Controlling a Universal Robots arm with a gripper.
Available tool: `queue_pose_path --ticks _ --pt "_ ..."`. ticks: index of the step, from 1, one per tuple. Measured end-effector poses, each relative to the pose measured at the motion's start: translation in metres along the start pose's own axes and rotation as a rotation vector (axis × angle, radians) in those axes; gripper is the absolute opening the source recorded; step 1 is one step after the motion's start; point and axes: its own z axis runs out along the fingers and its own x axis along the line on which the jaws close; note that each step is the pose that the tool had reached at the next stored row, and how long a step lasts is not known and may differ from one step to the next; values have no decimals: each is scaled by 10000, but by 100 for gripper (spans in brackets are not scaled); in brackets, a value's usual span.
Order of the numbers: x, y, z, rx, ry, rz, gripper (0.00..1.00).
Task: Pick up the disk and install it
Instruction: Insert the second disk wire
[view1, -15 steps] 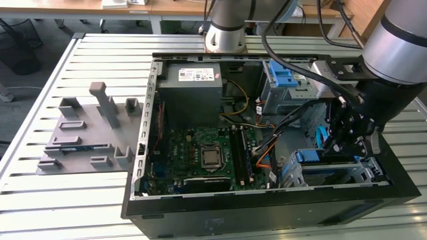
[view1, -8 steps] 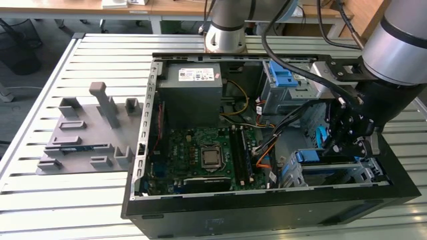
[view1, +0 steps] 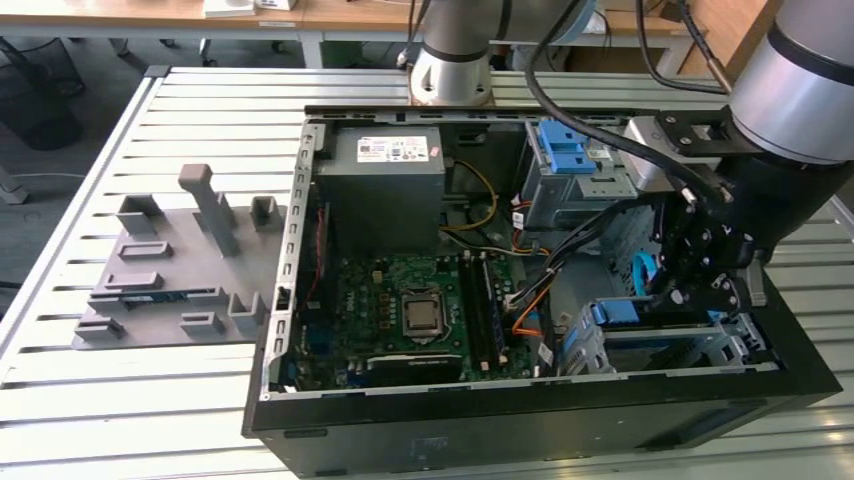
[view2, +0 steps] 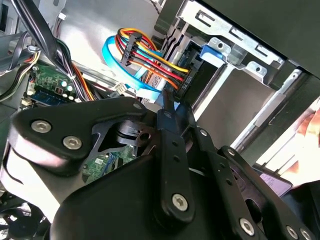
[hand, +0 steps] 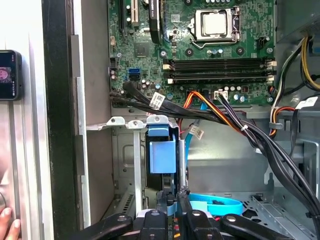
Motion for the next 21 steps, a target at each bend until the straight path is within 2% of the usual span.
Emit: queue_pose_path --ticks 10,13,15,21 --pt "4 -4 -100 -17 2 -1 23" --pt "4 -4 -102 -22 -2 -1 22" --pt "3 -4 -104 -22 1 -1 11" --pt "4 -4 -104 -24 2 -1 11"
